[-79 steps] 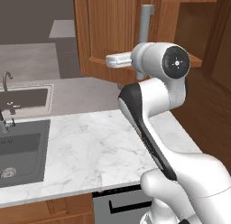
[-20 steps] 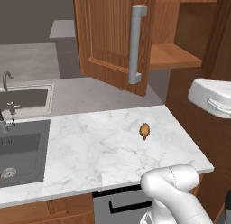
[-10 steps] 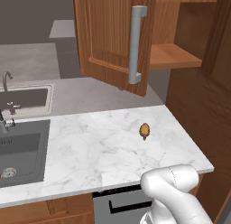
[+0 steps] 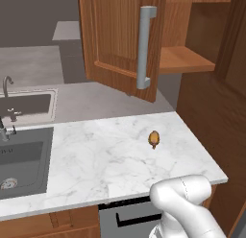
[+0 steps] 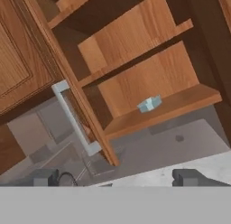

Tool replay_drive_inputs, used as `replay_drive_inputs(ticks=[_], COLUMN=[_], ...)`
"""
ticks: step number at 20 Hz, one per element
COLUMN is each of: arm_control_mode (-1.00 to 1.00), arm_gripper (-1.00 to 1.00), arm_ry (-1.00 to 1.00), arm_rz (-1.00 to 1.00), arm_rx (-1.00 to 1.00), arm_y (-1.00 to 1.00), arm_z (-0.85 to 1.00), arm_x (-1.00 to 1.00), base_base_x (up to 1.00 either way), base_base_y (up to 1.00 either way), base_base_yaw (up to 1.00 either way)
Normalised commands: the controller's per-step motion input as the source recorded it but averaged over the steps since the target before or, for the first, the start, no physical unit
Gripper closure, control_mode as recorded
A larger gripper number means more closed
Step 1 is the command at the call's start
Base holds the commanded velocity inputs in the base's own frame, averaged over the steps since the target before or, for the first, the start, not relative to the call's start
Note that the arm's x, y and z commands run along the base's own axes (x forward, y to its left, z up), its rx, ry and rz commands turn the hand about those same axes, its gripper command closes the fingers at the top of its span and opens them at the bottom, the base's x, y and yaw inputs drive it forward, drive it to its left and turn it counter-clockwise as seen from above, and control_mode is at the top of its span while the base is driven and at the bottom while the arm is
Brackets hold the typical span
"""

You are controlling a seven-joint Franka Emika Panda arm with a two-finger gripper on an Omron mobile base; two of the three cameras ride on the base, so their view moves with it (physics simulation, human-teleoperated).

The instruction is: Retrieve the tupperware from the cabinet, then place the raw meat into the tupperware to avoid contamination.

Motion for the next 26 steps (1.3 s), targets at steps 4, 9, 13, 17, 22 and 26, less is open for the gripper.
replay_drive_inputs(ticks=[4, 9, 13, 17, 22, 26], arm_control_mode=[-1.0, -1.0, -1.0, -1.0, -1.0, -1.0], arm_gripper=[-1.0, -1.0, -1.0, -1.0, -1.0, -1.0], arm_ry=[0.01, -0.01, -0.09, -0.08, -0.02, 0.07], arm_rz=[0.08, 0.01, -0.12, -0.19, -0.06, 0.05], arm_rx=[0.01, -0.02, -0.11, -0.09, 0.0, 0.08], arm_y=[-0.09, 0.2, 0.63, 0.37, 0.02, -0.08], arm_z=[-0.26, -0.3, -0.21, -0.02, 0.06, 0.3], arm_x=[0.61, 0.53, 0.26, 0.11, 0.01, 0.05], base_base_x=[0.0, 0.0, 0.0, 0.0, 0.0, 0.0], base_base_y=[0.0, 0.0, 0.0, 0.0, 0.0, 0.0], base_base_yaw=[0.0, 0.0, 0.0, 0.0, 0.0, 0.0])
